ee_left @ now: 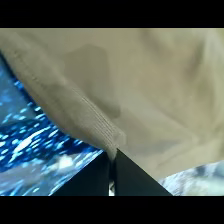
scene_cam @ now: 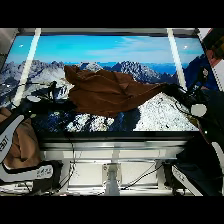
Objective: Fold the clothes and pants, and hang the long-sleeved shirts on hangers.
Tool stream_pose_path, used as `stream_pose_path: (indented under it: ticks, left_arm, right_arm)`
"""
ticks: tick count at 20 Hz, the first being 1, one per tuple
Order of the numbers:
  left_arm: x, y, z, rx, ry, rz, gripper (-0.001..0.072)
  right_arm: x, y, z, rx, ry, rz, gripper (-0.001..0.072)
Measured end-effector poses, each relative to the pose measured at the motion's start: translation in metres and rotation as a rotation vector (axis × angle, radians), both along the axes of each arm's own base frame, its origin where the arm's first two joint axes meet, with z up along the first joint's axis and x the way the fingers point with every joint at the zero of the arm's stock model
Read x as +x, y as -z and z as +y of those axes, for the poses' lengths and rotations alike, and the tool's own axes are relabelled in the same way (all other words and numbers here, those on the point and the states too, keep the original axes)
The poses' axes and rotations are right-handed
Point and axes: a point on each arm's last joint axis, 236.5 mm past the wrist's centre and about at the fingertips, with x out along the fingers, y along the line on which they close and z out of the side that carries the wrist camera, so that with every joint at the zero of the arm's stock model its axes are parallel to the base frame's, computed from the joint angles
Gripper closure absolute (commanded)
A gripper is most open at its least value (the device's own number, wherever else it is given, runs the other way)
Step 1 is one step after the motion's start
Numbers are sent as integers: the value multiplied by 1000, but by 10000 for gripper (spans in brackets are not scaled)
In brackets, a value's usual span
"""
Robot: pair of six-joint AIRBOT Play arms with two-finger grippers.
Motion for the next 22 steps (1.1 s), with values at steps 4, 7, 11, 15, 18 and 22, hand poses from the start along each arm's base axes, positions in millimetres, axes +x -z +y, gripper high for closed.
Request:
stream_pose_path:
  ticks: [4,7,11,15,18,22]
  left_arm:
    - [36,-54,-5,-54,-14,-149,693]
    - [67,-136,2,-50,-14,-351,692]
    - [80,-299,19,39,-27,-759,692]
    - [33,-455,31,141,-128,-1156,693]
    - [-29,-539,37,184,-221,-1391,693]
    - [-107,-599,33,190,-281,-1584,693]
  right_arm:
    - [-2,-17,4,2,-16,-23,699]
    - [-1,-49,6,-9,-32,-80,699]
    - [-8,-127,6,-50,-47,-241,699]
    - [-46,-244,8,-72,-46,-501,699]
    - [-103,-332,9,-113,-42,-720,699]
    - [-191,-410,13,-151,-40,-948,699]
